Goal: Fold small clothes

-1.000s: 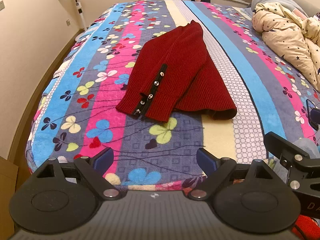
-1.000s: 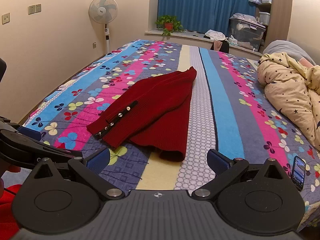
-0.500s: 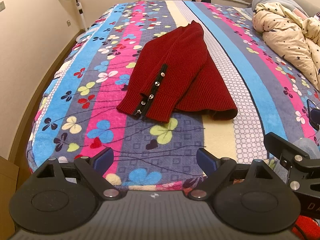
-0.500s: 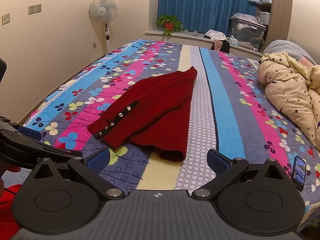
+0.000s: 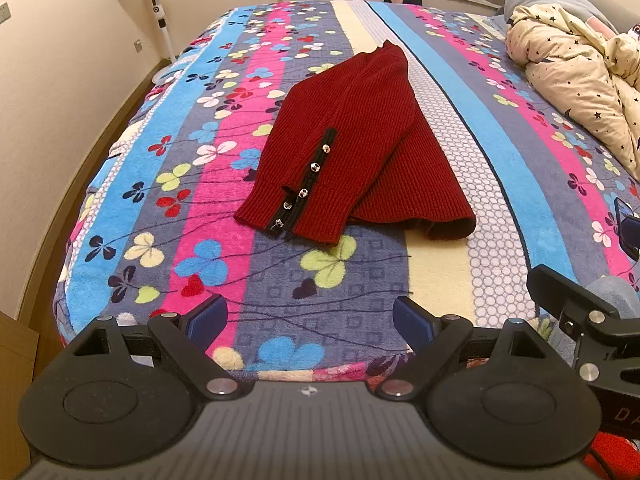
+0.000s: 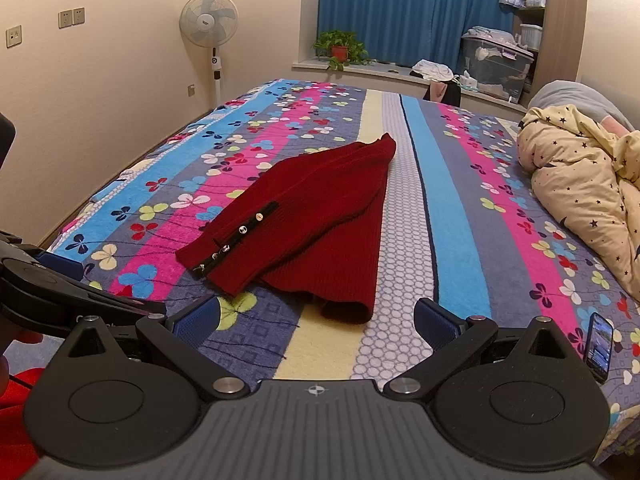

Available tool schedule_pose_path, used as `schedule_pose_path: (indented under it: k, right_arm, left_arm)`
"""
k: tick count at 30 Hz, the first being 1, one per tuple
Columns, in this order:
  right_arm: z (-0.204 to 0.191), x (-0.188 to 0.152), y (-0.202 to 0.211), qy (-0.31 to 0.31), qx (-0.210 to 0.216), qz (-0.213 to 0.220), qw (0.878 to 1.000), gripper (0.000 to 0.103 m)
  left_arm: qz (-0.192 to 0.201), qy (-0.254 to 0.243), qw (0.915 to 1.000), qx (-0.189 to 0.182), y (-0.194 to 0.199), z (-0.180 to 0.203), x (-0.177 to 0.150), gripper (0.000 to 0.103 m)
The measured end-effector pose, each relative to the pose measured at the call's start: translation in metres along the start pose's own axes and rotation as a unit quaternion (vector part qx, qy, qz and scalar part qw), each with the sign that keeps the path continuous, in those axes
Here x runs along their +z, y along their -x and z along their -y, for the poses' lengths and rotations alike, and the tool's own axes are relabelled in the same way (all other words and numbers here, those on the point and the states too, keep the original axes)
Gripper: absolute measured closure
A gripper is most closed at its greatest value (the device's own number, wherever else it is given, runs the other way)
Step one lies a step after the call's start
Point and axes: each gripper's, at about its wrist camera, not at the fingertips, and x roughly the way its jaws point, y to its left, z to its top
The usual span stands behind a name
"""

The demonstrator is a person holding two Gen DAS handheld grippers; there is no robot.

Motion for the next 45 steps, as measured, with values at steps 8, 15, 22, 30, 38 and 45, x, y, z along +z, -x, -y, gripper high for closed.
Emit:
schedule_pose_path:
  k: [8, 15, 22, 30, 38, 45]
  right_arm:
    - [0.000, 0.000, -0.001, 0.000, 0.000, 0.000, 1.000, 0.001]
    - [0.000, 0.000, -0.001, 0.000, 0.000, -0.001, 1.000, 0.001]
    - [0.000, -0.001, -0.003, -0.001, 0.000, -0.002, 1.000, 0.001]
    - [0.001, -0.002, -0.004, -0.001, 0.001, -0.004, 1.000, 0.001]
    - [0.005, 0.002, -0.016, -0.010, 0.008, -0.016, 1.000, 0.001]
    - [0.025, 0.029, -0.085, -0.090, 0.093, -0.040, 0.991, 0.001]
  left_arm:
    - [0.000, 0.000, 1.0000, 0.000, 0.000, 0.000, 0.000, 0.010]
    - [0.001, -0.001, 1.0000, 0.000, 0.000, 0.000, 0.000, 0.010]
    - [-0.001, 0.000, 1.0000, 0.000, 0.000, -0.001, 0.001, 0.010]
    - [-0.003, 0.000, 1.0000, 0.000, -0.001, -0.003, 0.002, 0.010]
    - [-0.023, 0.013, 0.9996, -0.002, -0.016, -0.010, 0.006, 0.010]
    - [-0.038, 0.062, 0.9964, 0.043, -0.046, -0.057, 0.021, 0.010]
